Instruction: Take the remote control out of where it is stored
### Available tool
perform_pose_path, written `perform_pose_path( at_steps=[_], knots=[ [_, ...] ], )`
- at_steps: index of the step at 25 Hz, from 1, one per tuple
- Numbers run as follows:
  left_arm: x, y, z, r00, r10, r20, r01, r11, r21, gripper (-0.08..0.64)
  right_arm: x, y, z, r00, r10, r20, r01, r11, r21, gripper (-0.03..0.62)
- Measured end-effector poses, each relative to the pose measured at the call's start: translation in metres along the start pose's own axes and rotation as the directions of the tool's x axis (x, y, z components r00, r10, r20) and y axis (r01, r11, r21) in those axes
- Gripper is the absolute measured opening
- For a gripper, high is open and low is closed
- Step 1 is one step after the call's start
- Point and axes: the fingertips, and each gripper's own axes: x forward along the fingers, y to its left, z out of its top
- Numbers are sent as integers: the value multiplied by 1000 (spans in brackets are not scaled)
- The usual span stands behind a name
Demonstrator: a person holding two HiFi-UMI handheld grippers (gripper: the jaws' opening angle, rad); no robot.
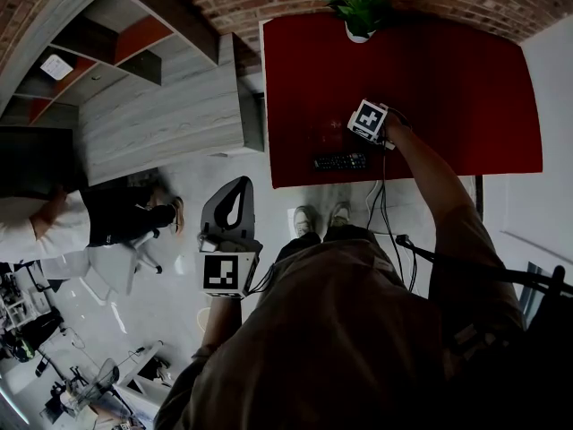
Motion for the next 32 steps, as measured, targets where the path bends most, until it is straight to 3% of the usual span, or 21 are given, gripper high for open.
perform_pose_path(
  at_steps=[9, 13, 17, 20, 23, 27, 32],
  knots=[
    [-1, -2, 2, 1000, -7, 2, 7, 1000, 5, 9, 1, 2, 0, 1000, -12, 16, 12, 1000, 1, 262],
    [1, -5, 3, 1000, -14, 9, 14, 1000, 7, 9, -3, 0, -9, 999, -39, -34, 39, 999, -13, 262],
    [0, -4, 4, 1000, -14, 10, 14, 1000, 6, 9, 1, 5, -1, 1000, -21, 14, 21, 1000, -10, 264],
    [-1, -4, 2, 1000, -15, 6, 15, 1000, 10, 9, -3, 7, -11, 999, -29, -25, 29, 999, -13, 275],
    [-1, -4, 2, 1000, -13, 8, 13, 1000, 10, 9, 0, 6, -8, 1000, -29, -7, 29, 999, -35, 287],
    [-2, -5, -1, 1000, -18, 1, 18, 1000, 13, 9, -7, 1, -21, 997, -57, -55, 57, 998, 9, 288],
    [-2, -6, 6, 999, -24, 22, 24, 1000, 8, 9, -13, -1, -16, 998, -64, -3, 64, 997, 34, 287]
  ],
)
